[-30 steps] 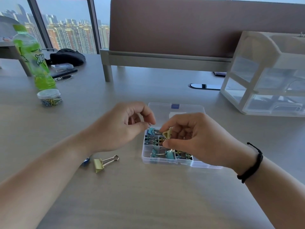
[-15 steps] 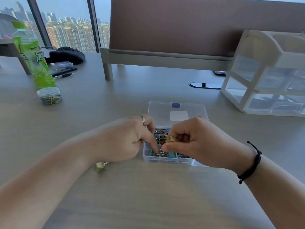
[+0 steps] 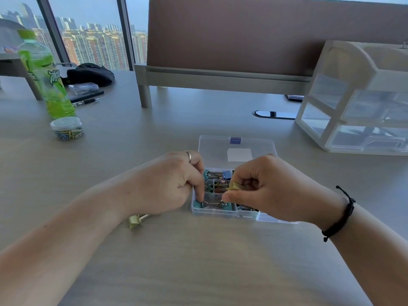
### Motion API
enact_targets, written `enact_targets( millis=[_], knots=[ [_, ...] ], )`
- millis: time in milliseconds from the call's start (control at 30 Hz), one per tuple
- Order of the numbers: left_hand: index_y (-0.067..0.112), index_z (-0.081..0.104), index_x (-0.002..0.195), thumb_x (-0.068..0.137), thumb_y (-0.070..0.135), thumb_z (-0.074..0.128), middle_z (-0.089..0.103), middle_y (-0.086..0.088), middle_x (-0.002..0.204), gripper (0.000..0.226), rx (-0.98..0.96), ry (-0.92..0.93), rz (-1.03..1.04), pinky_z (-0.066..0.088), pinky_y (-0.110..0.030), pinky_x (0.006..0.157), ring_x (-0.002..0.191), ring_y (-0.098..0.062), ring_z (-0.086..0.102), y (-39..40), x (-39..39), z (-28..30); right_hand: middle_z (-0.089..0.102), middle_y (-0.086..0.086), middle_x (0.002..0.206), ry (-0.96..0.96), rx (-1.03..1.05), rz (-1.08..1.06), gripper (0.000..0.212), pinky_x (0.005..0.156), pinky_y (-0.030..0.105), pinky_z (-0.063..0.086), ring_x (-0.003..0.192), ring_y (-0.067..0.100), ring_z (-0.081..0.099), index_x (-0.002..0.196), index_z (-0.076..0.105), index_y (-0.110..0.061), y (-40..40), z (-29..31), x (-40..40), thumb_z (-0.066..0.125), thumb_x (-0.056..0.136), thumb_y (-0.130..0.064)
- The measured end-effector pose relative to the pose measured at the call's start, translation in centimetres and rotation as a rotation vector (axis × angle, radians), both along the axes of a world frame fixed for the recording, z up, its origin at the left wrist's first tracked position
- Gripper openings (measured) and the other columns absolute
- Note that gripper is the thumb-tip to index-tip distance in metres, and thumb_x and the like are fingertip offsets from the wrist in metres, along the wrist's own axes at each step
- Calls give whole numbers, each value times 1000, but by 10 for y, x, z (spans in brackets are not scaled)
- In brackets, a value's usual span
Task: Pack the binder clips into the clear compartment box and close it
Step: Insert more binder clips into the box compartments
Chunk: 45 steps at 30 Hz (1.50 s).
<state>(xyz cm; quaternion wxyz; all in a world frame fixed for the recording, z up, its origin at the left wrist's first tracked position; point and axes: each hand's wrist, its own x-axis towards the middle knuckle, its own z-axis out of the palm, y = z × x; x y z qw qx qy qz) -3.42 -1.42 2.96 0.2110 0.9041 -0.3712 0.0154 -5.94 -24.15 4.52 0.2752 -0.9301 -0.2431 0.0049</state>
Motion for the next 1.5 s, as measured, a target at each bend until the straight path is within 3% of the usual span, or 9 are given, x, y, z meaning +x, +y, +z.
enact_targets(
  millis=[300,533,667,767,867,1000,1167,1300,1500],
  knots=[
    [27,76,74,74,5,43,54,17,89,39,-36,-18,5,41,-19,64,77,-9,56,0,1,0,38,-3,48,-44,-12,3,45,46,18,33,44,10,32,52,48,-19,-1,1,0,76,82,-36],
    [30,72,85,90,2,63,57,7,79,30,-281,-37,64,37,-19,56,60,-18,48,-7,-2,2,57,-11,53,-20,174,-35,9,49,13,36,46,1,45,78,74,-22,-3,2,2,77,82,-30],
    [29,66,91,87,10,73,63,-12,71,21,-454,186,75,51,-36,64,66,-31,59,-7,-1,2,52,-6,53,-51,244,-21,18,53,24,40,47,6,42,89,64,-25,-2,-2,4,79,79,-24],
    [12,64,92,79,-6,75,66,-9,75,25,-609,359,55,58,-31,72,70,-20,67,-9,0,3,58,-1,57,-50,331,-31,31,55,37,44,49,11,46,91,57,-23,-1,1,3,83,75,-24],
    [2,61,86,74,-10,75,64,-5,68,21,-664,373,51,58,-29,66,64,-20,68,-9,0,6,62,6,62,-69,410,-24,26,55,46,50,53,18,51,78,61,-17,-3,3,3,84,71,-29],
    [2,65,83,78,-5,74,64,-23,68,13,-721,312,120,57,-31,60,59,-23,67,-9,1,10,67,6,63,-73,443,-21,24,55,44,53,53,26,55,71,65,-13,-3,4,2,82,70,-31],
    [3,69,85,84,-1,71,65,-7,62,5,-694,331,185,50,-28,48,53,-21,62,-8,3,9,71,-2,69,-50,382,-75,14,63,40,58,60,19,64,76,70,-17,-3,3,4,82,76,-23],
    [6,68,92,92,3,64,71,-6,68,5,-677,351,269,42,-24,44,46,-14,49,-9,4,8,64,-14,74,-71,146,-158,19,55,20,44,55,3,49,83,70,-32,-4,0,3,77,75,-47],
    [6,67,97,96,6,60,70,-5,66,7,-710,398,325,34,-20,41,43,-14,38,-10,4,8,55,-19,99,-68,-133,-67,30,70,9,36,87,-1,48,117,65,-40,12,-11,-3,64,87,-49]
  ],
)
